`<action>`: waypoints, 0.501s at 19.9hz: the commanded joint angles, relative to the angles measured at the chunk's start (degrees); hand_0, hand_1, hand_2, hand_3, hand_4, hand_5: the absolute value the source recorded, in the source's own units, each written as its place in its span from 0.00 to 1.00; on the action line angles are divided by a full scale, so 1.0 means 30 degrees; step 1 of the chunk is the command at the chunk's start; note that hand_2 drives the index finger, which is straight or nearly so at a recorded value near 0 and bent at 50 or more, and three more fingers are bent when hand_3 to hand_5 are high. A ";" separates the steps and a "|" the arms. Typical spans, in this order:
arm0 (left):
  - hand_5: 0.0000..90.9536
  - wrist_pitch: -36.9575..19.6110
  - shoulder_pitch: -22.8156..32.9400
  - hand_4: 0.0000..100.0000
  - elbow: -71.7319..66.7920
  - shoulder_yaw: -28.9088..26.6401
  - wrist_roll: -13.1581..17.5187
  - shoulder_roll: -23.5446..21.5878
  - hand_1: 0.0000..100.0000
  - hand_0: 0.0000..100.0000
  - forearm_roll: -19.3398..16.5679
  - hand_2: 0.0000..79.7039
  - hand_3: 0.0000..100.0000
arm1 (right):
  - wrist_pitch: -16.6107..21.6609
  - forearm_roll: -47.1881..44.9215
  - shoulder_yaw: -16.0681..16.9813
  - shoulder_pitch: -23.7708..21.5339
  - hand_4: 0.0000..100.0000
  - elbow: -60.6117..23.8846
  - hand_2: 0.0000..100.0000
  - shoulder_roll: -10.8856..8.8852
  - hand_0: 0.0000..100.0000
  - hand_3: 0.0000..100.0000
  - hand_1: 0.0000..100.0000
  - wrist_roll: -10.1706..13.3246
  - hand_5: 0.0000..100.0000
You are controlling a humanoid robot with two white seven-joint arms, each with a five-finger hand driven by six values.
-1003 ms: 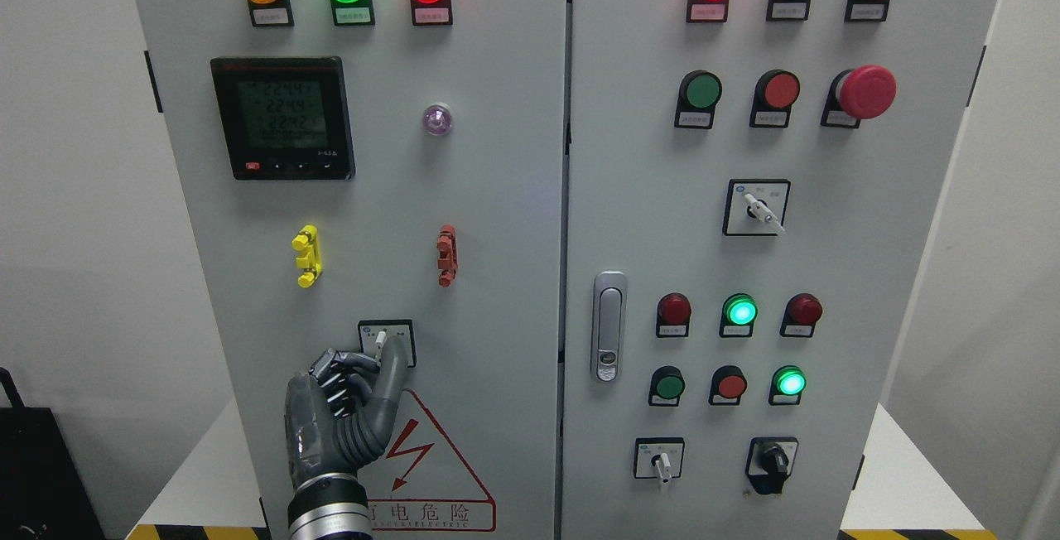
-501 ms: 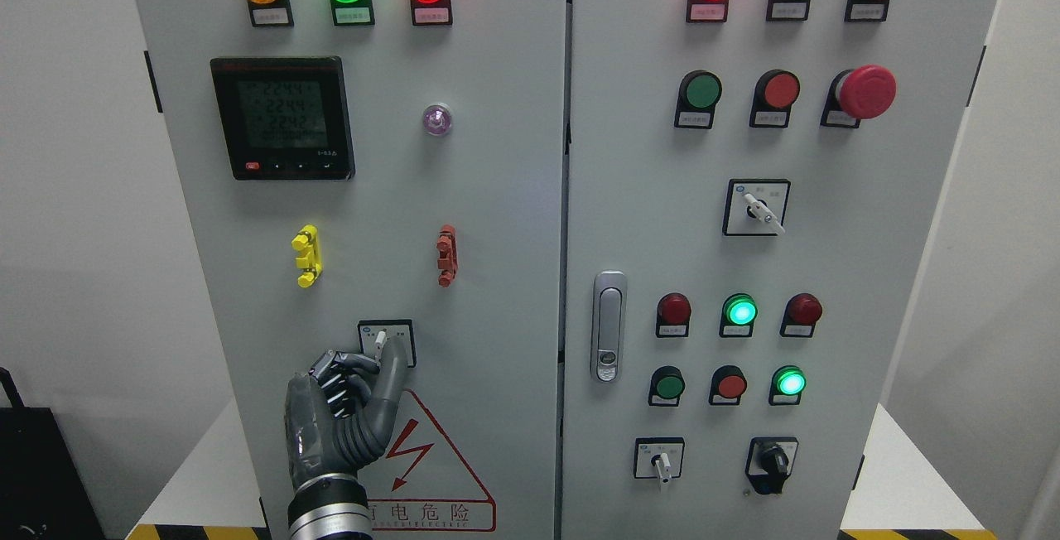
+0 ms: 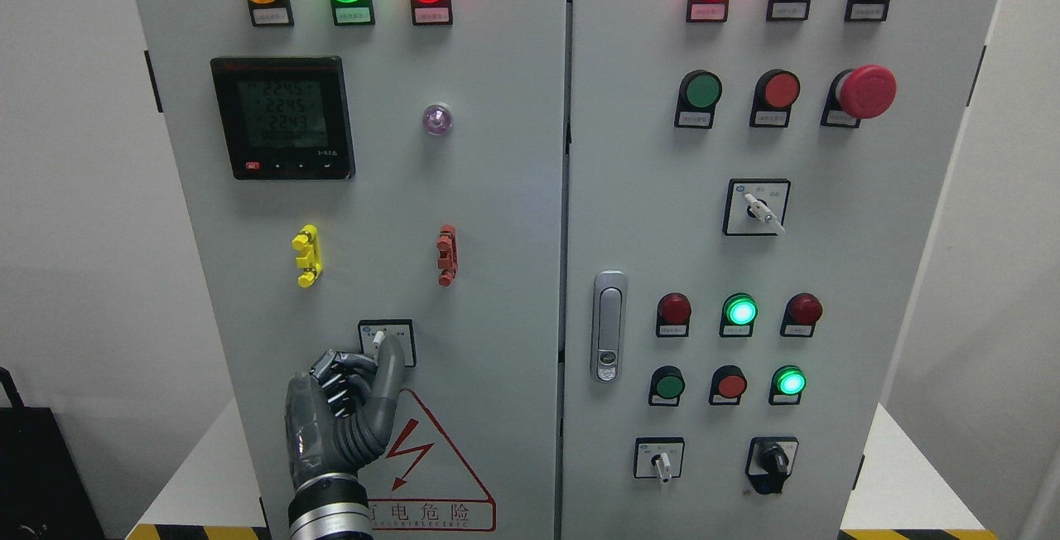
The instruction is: Turn on light switch 1
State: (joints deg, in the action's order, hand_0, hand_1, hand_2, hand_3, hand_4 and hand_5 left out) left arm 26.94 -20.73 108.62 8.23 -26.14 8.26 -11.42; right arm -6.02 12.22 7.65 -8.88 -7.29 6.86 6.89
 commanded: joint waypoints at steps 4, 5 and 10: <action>0.91 -0.0043 -0.0032 0.93 0.0004 0.0068 0.0128 0.0000 0.46 0.41 0.0028 0.77 0.94 | 0.0015 0.0000 0.0000 0.0000 0.00 0.0000 0.00 0.0000 0.05 0.00 0.00 0.0018 0.00; 0.91 -0.0043 -0.0032 0.93 -0.0025 0.0068 0.0128 0.0000 0.46 0.42 0.0028 0.77 0.94 | 0.0015 0.0000 0.0000 0.0000 0.00 0.0000 0.00 0.0000 0.05 0.00 0.00 -0.0011 0.00; 0.91 -0.0072 -0.0032 0.93 0.0004 0.0068 0.0128 0.0000 0.44 0.46 0.0028 0.77 0.94 | 0.0015 0.0000 0.0000 0.0000 0.00 0.0000 0.00 0.0000 0.05 0.00 0.00 -0.0011 0.00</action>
State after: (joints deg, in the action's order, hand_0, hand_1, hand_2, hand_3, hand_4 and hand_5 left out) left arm 26.86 -20.84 108.59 8.36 -25.64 8.26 -11.34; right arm -6.02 12.22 7.65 -8.88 -7.29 6.86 6.90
